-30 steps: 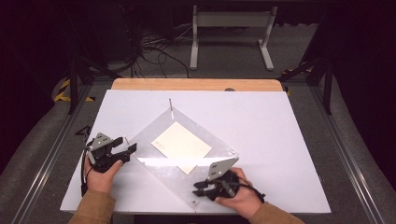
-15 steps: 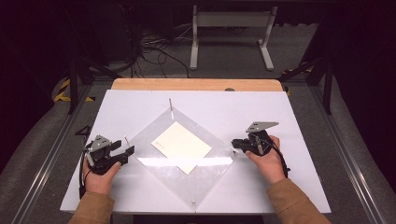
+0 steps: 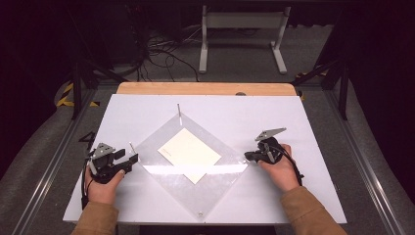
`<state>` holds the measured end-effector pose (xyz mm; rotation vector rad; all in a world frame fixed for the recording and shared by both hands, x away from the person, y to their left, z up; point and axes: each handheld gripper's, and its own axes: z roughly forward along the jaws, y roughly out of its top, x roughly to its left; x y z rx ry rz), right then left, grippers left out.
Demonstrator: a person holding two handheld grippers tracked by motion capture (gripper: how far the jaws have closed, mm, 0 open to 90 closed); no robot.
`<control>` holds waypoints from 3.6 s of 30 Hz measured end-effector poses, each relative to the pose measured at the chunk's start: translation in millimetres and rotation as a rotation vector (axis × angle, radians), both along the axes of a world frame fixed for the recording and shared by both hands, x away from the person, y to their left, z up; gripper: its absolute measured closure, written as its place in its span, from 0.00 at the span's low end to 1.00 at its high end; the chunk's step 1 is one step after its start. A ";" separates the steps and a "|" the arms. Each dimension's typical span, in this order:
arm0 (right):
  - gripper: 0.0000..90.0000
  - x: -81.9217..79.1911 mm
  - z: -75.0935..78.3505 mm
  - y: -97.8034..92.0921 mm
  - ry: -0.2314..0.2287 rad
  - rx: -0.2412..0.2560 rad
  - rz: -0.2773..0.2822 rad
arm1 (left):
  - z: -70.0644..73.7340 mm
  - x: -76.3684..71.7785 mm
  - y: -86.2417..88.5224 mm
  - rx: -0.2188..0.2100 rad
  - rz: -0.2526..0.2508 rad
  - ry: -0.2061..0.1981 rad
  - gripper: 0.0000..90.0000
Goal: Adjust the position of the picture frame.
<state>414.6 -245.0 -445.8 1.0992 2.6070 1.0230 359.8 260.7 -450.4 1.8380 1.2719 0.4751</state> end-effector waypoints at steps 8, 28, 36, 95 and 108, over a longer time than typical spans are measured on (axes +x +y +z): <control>1.00 -24.5 -0.2 16.9 0.039 0.003 0.113 | -1.7 1.3 4.4 0.004 0.029 0.017 0.46; 0.67 -41.0 18.2 11.3 -0.155 0.114 0.088 | -4.5 36.4 5.5 0.027 0.188 -0.060 0.65; 0.58 -45.8 23.6 -1.3 -0.219 0.185 0.067 | 2.4 52.4 -9.5 0.059 0.137 -0.104 0.93; 0.79 -93.2 4.6 -51.4 -0.047 -0.017 0.007 | 19.1 -3.4 -97.8 -0.007 -0.406 -0.111 0.40; 0.99 -100.4 -0.1 -38.2 -0.025 -0.023 0.076 | 17.1 -26.6 -86.1 -0.006 -0.423 -0.104 0.35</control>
